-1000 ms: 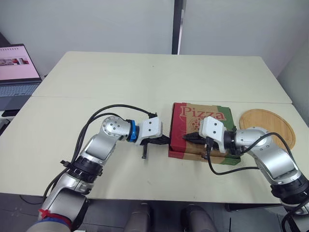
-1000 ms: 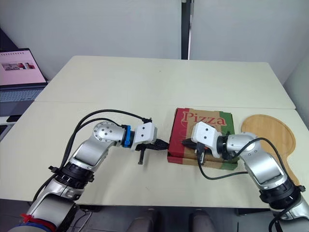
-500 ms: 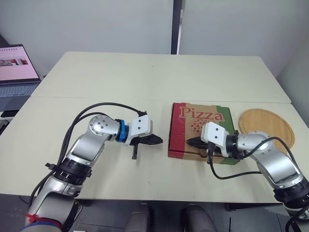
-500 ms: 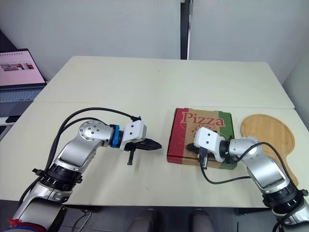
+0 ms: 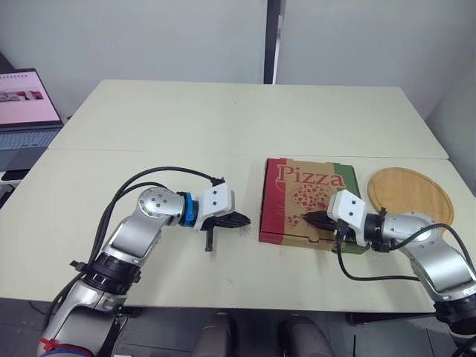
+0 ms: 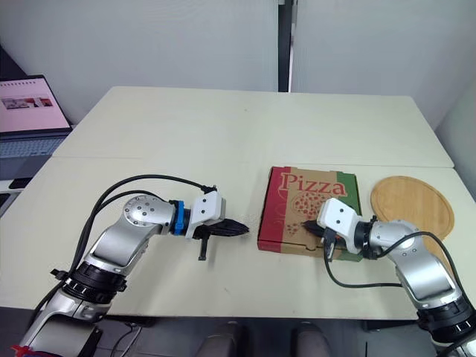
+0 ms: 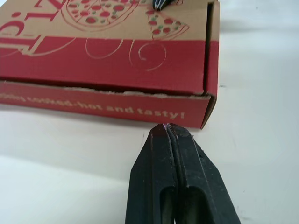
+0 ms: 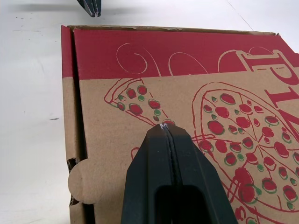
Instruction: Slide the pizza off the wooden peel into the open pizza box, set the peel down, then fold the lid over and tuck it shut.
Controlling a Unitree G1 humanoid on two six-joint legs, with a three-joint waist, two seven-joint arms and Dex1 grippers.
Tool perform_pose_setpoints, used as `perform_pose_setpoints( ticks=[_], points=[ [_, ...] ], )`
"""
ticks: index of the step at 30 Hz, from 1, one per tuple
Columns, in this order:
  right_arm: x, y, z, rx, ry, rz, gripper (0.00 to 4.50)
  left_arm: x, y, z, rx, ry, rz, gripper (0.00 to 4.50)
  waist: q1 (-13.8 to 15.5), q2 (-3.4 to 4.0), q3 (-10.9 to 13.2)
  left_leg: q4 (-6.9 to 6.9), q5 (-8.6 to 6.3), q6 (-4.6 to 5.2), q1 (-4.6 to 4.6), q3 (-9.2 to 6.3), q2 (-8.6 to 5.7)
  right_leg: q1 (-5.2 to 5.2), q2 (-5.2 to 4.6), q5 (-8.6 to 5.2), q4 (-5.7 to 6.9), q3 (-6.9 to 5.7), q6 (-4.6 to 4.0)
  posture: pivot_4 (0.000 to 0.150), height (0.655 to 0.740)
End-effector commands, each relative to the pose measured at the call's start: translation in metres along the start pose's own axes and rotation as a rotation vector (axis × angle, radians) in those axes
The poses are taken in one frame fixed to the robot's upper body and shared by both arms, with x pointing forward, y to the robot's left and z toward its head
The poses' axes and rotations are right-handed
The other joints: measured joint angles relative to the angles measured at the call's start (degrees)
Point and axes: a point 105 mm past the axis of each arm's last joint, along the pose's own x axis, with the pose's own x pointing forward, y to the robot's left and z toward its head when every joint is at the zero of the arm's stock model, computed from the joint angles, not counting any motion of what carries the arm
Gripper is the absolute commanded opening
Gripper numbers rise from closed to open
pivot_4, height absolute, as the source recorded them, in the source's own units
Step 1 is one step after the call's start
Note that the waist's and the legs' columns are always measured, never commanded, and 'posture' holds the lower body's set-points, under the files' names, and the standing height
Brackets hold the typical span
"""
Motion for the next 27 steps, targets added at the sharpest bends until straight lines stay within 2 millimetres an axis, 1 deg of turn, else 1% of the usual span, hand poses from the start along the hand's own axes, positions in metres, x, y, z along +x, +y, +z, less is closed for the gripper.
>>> perform_pose_setpoints(
  ticks=[1, 4, 7, 8, 11, 13, 14, 16, 19, 20, 22, 24, 25, 27],
  points=[
    [0.001, 0.003, -0.008, -0.013, 0.027, 0.006, 0.03, -0.003, 0.003, 0.009, 0.016, -0.037, 0.028, 0.00, 0.00, 0.00, 0.00, 0.00, 0.00, 0.00, 0.00, 0.00, 0.00, 0.00, 0.00, 0.00, 0.00, 0.00, 0.00, 0.150, 0.7400],
    [-0.005, -0.004, 0.005, -0.036, -0.016, -0.028, 0.03, -0.008, 0.003, 0.007, 0.002, -0.037, 0.045, 0.00, 0.00, 0.00, 0.00, 0.00, 0.00, 0.00, 0.00, 0.00, 0.00, 0.01, 0.00, 0.00, 0.00, 0.00, 0.00, 0.150, 0.7400],
    [-0.019, -0.015, 0.023, -0.045, -0.069, -0.095, 0.03, -0.025, 0.007, 0.001, -0.042, -0.032, 0.110, 0.00, -0.09, 0.00, 0.00, -0.01, 0.00, 0.00, -0.01, 0.00, 0.02, -0.02, 0.00, 0.00, -0.01, 0.02, 0.00, 0.150, 0.7400],
    [-0.022, -0.017, 0.026, -0.036, -0.076, -0.111, 0.03, -0.030, 0.009, 0.000, -0.057, -0.033, 0.135, 0.00, -0.13, 0.00, 0.00, -0.01, 0.00, 0.00, -0.03, 0.00, 0.03, -0.05, 0.00, 0.00, -0.01, 0.02, 0.00, 0.150, 0.7400],
    [-0.041, -0.025, 0.031, -0.009, -0.088, -0.167, 0.03, -0.050, 0.013, -0.005, -0.129, -0.039, 0.228, 0.00, -0.01, 0.00, 0.00, -0.02, 0.00, 0.00, -0.03, -0.01, 0.05, -0.07, 0.00, 0.00, 0.01, 0.02, 0.00, 0.150, 0.7400],
    [-0.056, -0.034, 0.031, 0.019, -0.085, -0.232, 0.03, -0.064, 0.013, -0.008, -0.189, -0.047, 0.285, 0.00, 0.02, 0.00, 0.00, -0.02, 0.00, -0.01, -0.04, -0.01, 0.05, -0.05, -0.05, 0.00, -0.03, 0.01, 0.00, 0.150, 0.7400],
    [-0.068, -0.040, 0.026, 0.031, -0.066, -0.285, 0.03, -0.074, 0.011, -0.013, -0.207, -0.042, 0.324, 0.00, 0.03, 0.00, 0.00, -0.02, -0.01, 0.00, -0.04, -0.01, 0.04, -0.02, -0.06, 0.00, -0.05, 0.01, 0.00, 0.150, 0.7400],
    [-0.086, -0.048, 0.016, 0.047, -0.032, -0.359, 0.03, -0.088, 0.008, -0.021, -0.230, -0.029, 0.387, 0.00, 0.09, 0.00, 0.00, -0.03, -0.01, 0.00, -0.04, 0.00, 0.03, -0.02, -0.10, 0.00, -0.07, 0.02, 0.00, 0.150, 0.7400],
    [-0.127, -0.053, -0.017, 0.076, 0.096, -0.473, 0.03, -0.124, 0.003, -0.048, -0.291, -0.005, 0.576, 0.00, 0.24, 0.01, 0.00, -0.07, -0.01, 0.00, -0.02, 0.00, 0.04, 0.00, -0.12, -0.01, -0.08, 0.01, -0.01, 0.150, 0.7400],
    [-0.136, -0.052, -0.024, 0.084, 0.124, -0.488, 0.03, -0.130, 0.000, -0.054, -0.294, 0.003, 0.604, 0.00, 0.26, 0.01, 0.00, -0.09, -0.01, 0.00, -0.03, 0.01, 0.05, -0.01, -0.12, -0.01, -0.10, 0.01, -0.02, 0.150, 0.7400],
    [-0.160, -0.053, -0.043, 0.100, 0.193, -0.542, 0.03, -0.142, -0.005, -0.063, -0.331, 0.005, 0.678, 0.00, 0.36, 0.01, 0.00, -0.09, -0.01, 0.00, -0.02, 0.02, 0.05, 0.01, -0.14, -0.01, -0.10, 0.01, -0.02, 0.150, 0.7400],
    [-0.184, -0.054, -0.062, 0.114, 0.262, -0.594, 0.03, -0.151, -0.013, -0.072, -0.357, 0.017, 0.706, 0.00, 0.40, 0.03, -0.01, -0.09, -0.01, 0.00, 0.00, 0.04, 0.05, 0.04, -0.17, -0.01, -0.09, 0.00, -0.02, 0.150, 0.7400],
    [-0.191, -0.054, -0.067, 0.117, 0.280, -0.605, 0.03, -0.153, -0.016, -0.075, -0.361, 0.023, 0.715, 0.00, 0.40, 0.04, -0.02, -0.09, -0.01, 0.00, 0.04, 0.08, 0.05, 0.08, -0.19, -0.01, -0.10, 0.01, -0.02, 0.150, 0.7400],
    [-0.207, -0.052, -0.084, 0.134, 0.329, -0.620, 0.03, -0.164, -0.018, -0.087, -0.380, 0.057, 0.782, 0.00, 0.39, 0.05, -0.02, -0.09, -0.02, 0.01, 0.07, 0.12, 0.06, 0.09, -0.21, -0.01, -0.11, 0.03, -0.02, 0.150, 0.7400]
  ],
)
